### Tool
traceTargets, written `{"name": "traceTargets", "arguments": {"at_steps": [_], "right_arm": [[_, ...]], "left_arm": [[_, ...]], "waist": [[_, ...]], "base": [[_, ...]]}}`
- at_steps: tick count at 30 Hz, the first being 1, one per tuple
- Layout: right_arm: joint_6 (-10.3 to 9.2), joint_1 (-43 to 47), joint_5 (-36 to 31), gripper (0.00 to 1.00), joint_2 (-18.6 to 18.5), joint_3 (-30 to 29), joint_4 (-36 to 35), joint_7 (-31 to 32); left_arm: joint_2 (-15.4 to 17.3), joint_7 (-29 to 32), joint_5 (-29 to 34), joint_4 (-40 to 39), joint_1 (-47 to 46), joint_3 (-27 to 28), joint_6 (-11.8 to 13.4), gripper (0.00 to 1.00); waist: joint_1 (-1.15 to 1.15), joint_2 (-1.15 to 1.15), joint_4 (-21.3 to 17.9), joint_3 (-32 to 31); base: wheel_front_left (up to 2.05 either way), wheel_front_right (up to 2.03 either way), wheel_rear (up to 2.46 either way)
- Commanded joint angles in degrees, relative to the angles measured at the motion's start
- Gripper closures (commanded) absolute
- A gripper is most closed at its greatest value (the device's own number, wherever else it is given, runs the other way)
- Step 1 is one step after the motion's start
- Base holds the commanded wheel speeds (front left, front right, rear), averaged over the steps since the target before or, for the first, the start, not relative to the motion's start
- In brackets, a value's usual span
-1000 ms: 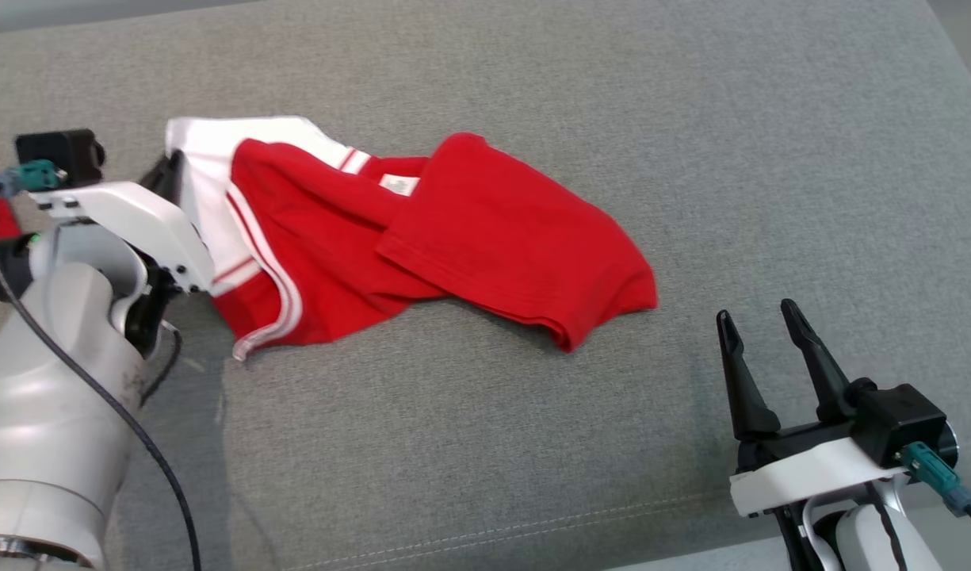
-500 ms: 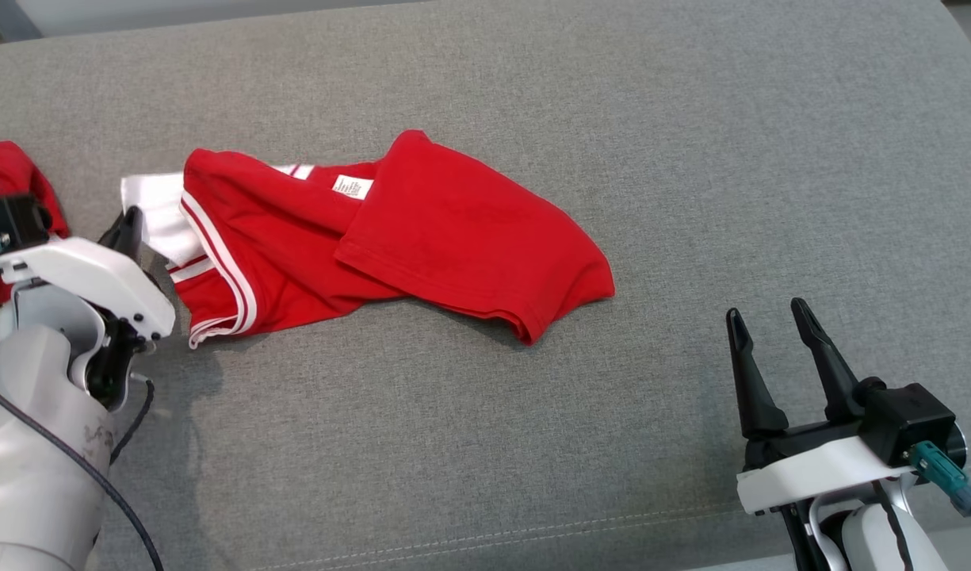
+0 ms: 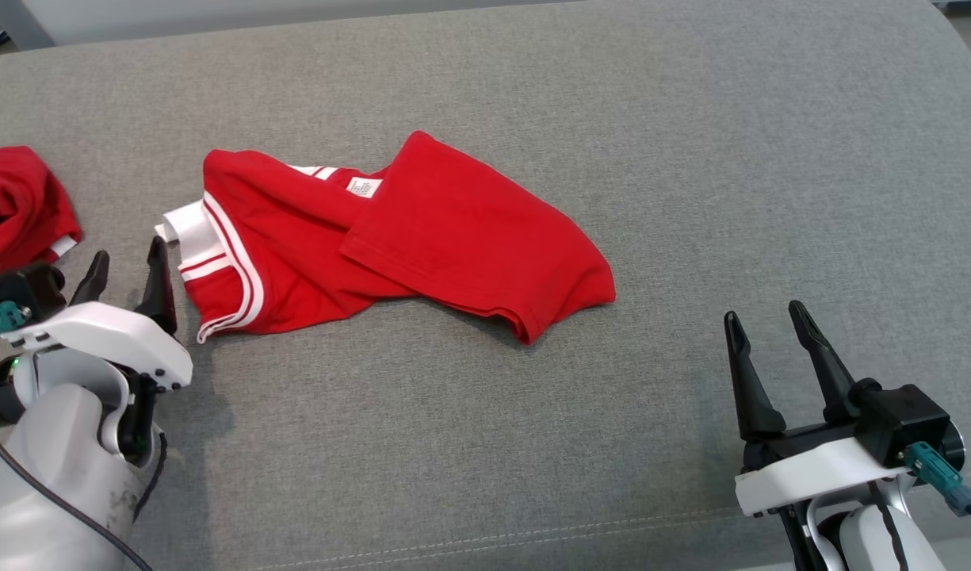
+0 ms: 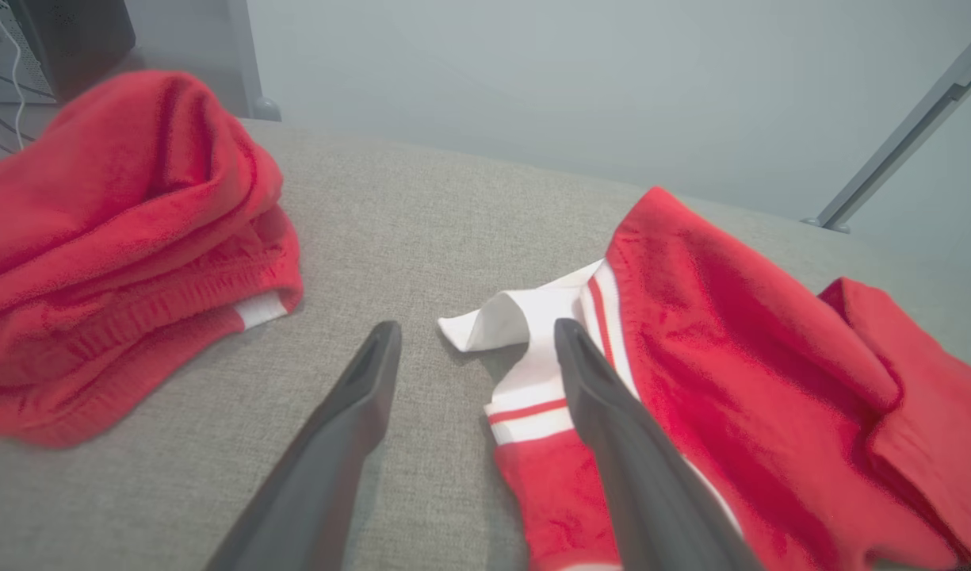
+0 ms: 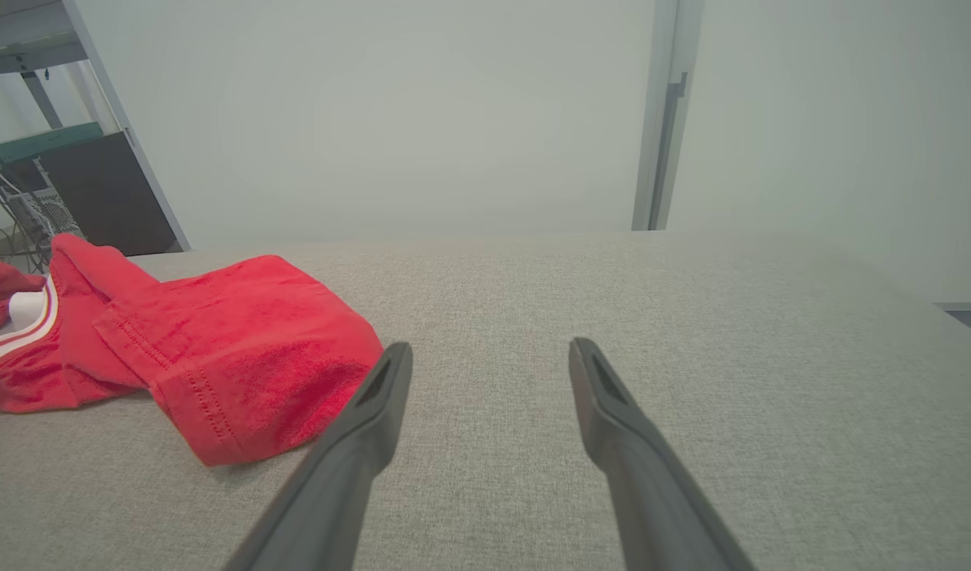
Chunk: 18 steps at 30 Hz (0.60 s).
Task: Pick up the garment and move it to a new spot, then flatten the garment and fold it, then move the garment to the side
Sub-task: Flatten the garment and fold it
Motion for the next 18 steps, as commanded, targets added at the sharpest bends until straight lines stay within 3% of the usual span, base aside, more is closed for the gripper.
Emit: {"name": "traceTargets", "arguments": {"at_steps": [1,4,18], "right_arm": [[0.39,-1.64,-0.63,0.00,-0.72,1.67,-0.93,-0.75],[0.39,-1.88,-0.87,0.00,-1.02,1.93,-0.74,-0.75],[0.39,-3.26,-1.54,0.00,-2.97,3.66,1.55,-0.75]], "left_arm": [[2.47,-1.10,0.72,-3.00,0.77,1.42,1.08,0.00],[2.03,-1.77,1.68,-6.50,2.87,1.07,2.34,0.00],[0.68,-2.26,6.75,-35.00,20.39,-0.37,12.60,0.00]], "waist": [[0.00,0.00,0.43,-0.09],[0.00,0.00,1.08,-0.14],[0.00,0.00,4.90,-2.04]], "base": [[0.00,0.00,0.00],[0.00,0.00,0.00],[0.00,0.00,0.00]]}}
